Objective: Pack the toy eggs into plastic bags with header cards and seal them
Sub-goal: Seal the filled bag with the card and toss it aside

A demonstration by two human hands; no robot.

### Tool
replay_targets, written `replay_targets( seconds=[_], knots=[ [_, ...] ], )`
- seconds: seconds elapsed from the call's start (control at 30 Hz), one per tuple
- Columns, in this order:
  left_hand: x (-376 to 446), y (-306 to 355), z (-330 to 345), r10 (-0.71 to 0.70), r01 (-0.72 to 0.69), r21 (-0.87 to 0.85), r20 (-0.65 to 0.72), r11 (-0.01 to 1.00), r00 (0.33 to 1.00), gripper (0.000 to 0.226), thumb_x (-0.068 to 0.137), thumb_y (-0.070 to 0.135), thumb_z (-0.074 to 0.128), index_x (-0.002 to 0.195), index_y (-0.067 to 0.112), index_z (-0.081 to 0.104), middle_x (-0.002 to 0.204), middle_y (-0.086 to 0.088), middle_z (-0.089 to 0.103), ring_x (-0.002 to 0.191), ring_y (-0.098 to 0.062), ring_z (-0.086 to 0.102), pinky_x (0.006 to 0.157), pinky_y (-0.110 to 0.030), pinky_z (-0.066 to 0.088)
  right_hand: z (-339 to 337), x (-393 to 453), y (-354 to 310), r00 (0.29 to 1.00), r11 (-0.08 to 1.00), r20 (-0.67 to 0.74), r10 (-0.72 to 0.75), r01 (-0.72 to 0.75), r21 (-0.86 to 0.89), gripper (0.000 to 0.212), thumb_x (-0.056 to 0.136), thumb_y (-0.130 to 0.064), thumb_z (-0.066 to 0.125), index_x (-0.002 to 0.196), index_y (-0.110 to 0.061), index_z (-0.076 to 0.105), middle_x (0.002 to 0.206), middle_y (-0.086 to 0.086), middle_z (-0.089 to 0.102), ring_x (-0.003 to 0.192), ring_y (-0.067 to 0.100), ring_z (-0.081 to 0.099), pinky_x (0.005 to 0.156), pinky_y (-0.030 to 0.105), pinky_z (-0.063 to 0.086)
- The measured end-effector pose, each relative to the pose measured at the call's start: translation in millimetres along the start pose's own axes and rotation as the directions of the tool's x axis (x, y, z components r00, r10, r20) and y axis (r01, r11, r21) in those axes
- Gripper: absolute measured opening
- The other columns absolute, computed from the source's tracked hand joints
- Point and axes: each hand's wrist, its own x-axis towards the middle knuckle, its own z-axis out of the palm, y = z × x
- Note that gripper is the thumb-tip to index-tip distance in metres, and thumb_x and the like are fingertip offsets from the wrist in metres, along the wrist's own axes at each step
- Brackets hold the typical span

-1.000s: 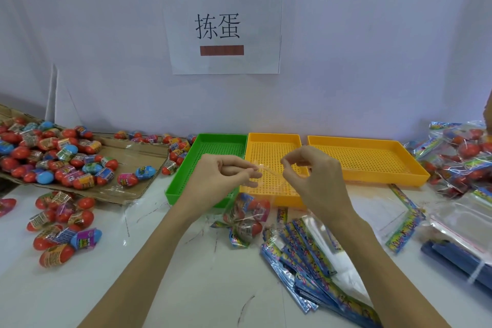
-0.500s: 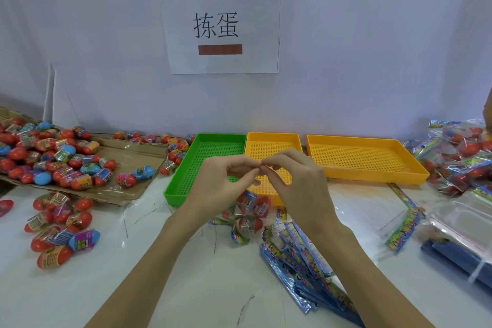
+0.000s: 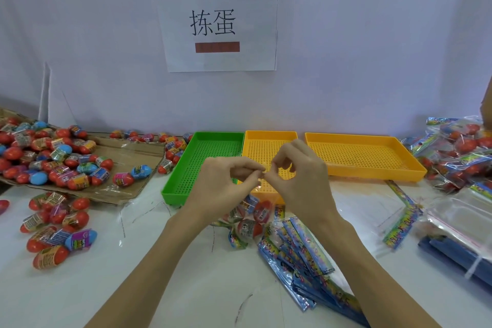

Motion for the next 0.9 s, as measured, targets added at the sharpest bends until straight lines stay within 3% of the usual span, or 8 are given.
replay_targets(
  seconds=[0.1, 0.23, 0.3, 0.4, 0.53, 0.67, 0.77, 0.9],
  knots=[
    [5, -3, -7, -0.188, 0.186, -0.239, 0.016, 0.953, 0.982, 0.011, 0.094, 0.007, 0.075, 0.103, 0.009, 0.08, 0.088, 0.001, 0.081, 0.08, -0.015, 0.079, 0.076, -0.022, 0.062, -17, 10, 28, 0.977, 0.986, -0.133, 0.169, -0.168, 0.02, 0.018, 0.08, -0.005, 0.075, 0.074, -0.014, 0.06, 0.075, -0.003, 0.058, 0.071, 0.01, 0.054, 0.067, 0.019, 0.043],
    [8, -7, -16, -0.4, 0.337, -0.493, -0.023, 0.802, 0.916, 0.009, 0.094, 0.008, 0.073, 0.101, 0.007, 0.079, 0.093, -0.006, 0.082, 0.083, -0.025, 0.08, 0.073, -0.016, 0.058, -51, 10, 94, 0.837, 0.872, -0.3, 0.459, -0.489, -0.032, 0.005, 0.085, -0.008, 0.072, 0.081, -0.008, 0.069, 0.079, 0.006, 0.066, 0.081, 0.03, 0.063, 0.072, 0.028, 0.036],
    [9, -13, -19, -0.454, 0.369, -0.531, -0.033, 0.763, 0.891, 0.01, 0.094, 0.008, 0.072, 0.102, 0.007, 0.079, 0.095, -0.006, 0.082, 0.084, -0.027, 0.08, 0.074, -0.016, 0.058, -59, 4, 116, 0.815, 0.829, -0.266, 0.514, -0.552, -0.09, 0.007, 0.089, -0.009, 0.07, 0.082, -0.008, 0.073, 0.077, 0.006, 0.068, 0.083, 0.032, 0.065, 0.074, 0.031, 0.038],
    [10, -19, -21, -0.465, 0.379, -0.544, -0.022, 0.748, 0.885, 0.011, 0.095, 0.009, 0.072, 0.103, 0.008, 0.079, 0.097, -0.006, 0.081, 0.085, -0.029, 0.08, 0.076, -0.019, 0.06, -55, -1, 125, 0.859, 0.837, -0.14, 0.492, -0.511, -0.197, 0.021, 0.096, -0.018, 0.071, 0.077, -0.011, 0.079, 0.076, 0.009, 0.074, 0.081, 0.032, 0.066, 0.071, 0.032, 0.036],
    [10, -20, -20, -0.459, 0.381, -0.533, -0.014, 0.755, 0.889, 0.011, 0.094, 0.011, 0.073, 0.102, 0.011, 0.08, 0.097, -0.005, 0.082, 0.084, -0.027, 0.08, 0.074, -0.019, 0.06, -47, 6, 113, 0.908, 0.883, -0.13, 0.398, -0.418, -0.214, 0.017, 0.095, -0.023, 0.075, 0.094, -0.008, 0.082, 0.089, 0.015, 0.072, 0.083, 0.032, 0.064, 0.071, 0.029, 0.033],
    [11, -18, -19, -0.448, 0.389, -0.51, 0.007, 0.768, 0.894, 0.01, 0.094, 0.011, 0.073, 0.103, 0.011, 0.079, 0.096, -0.005, 0.082, 0.084, -0.026, 0.08, 0.075, -0.02, 0.061, -41, 6, 97, 0.911, 0.903, -0.016, 0.411, -0.409, -0.131, 0.017, 0.095, -0.024, 0.075, 0.11, -0.016, 0.076, 0.07, -0.003, 0.072, 0.065, 0.01, 0.066, 0.066, 0.008, 0.041],
    [11, -17, -18, -0.434, 0.39, -0.506, 0.033, 0.769, 0.9, 0.011, 0.095, 0.01, 0.073, 0.103, 0.009, 0.079, 0.096, -0.006, 0.081, 0.084, -0.027, 0.08, 0.077, -0.024, 0.062, -35, 7, 89, 0.871, 0.874, 0.154, 0.466, -0.48, 0.071, 0.045, 0.096, -0.009, 0.071, 0.138, -0.019, 0.061, 0.102, 0.0, 0.076, 0.087, 0.018, 0.075, 0.082, 0.032, 0.06],
    [11, -17, -19, -0.422, 0.385, -0.5, 0.042, 0.776, 0.906, 0.011, 0.095, 0.009, 0.072, 0.104, 0.009, 0.079, 0.096, -0.006, 0.081, 0.084, -0.027, 0.08, 0.077, -0.025, 0.063, -32, 8, 88, 0.901, 0.898, 0.11, 0.419, -0.429, 0.093, 0.023, 0.096, -0.007, 0.069, 0.117, -0.013, 0.078, 0.117, 0.0, 0.076, 0.11, 0.012, 0.07, 0.097, 0.032, 0.055]
  ],
)
